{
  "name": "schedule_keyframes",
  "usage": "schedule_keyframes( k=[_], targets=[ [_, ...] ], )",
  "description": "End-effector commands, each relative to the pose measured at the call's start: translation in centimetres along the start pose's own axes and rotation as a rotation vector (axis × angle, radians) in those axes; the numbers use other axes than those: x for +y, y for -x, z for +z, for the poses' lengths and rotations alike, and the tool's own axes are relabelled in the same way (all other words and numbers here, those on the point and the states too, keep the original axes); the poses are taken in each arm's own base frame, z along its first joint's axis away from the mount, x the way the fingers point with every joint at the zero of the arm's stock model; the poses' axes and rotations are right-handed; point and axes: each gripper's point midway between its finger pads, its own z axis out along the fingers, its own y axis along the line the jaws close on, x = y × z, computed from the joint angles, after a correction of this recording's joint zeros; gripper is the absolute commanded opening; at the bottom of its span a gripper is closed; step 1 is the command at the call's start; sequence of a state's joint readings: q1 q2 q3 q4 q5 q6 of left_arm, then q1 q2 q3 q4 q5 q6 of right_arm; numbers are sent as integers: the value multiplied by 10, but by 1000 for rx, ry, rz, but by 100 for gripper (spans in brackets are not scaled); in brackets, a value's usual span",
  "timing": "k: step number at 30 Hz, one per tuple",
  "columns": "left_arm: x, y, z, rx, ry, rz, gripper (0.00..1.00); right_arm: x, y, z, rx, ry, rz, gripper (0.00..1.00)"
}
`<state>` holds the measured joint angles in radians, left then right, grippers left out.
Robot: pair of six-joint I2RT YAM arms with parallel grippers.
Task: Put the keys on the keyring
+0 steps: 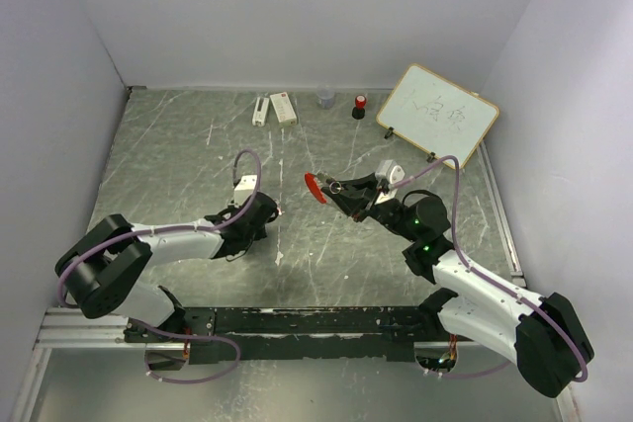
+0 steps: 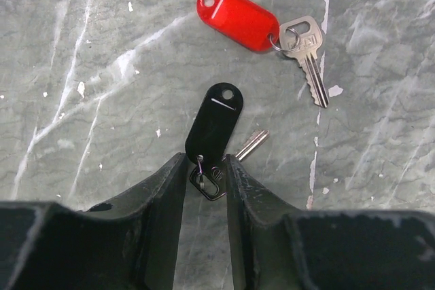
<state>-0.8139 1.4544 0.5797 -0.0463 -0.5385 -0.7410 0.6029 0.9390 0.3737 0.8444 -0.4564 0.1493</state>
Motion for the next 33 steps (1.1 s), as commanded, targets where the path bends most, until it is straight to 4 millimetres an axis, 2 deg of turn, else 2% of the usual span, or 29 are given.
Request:
schedule_keyframes(
  k=[1,17,23,33],
  targets=[
    [0,-3,-5,8,3,6,38,-1,6,1,-27,-1,-17,0],
    [9,-3,-13,2,19,-8,36,-1,6,0,-30,1,-13,0],
    [10,-4,-13,-2,18,-7,28,-1,6,0,-29,1,-12,0],
    [9,-3,-10,-6,25,-2,27,-1,6,0,-29,-1,-15,0]
  ],
)
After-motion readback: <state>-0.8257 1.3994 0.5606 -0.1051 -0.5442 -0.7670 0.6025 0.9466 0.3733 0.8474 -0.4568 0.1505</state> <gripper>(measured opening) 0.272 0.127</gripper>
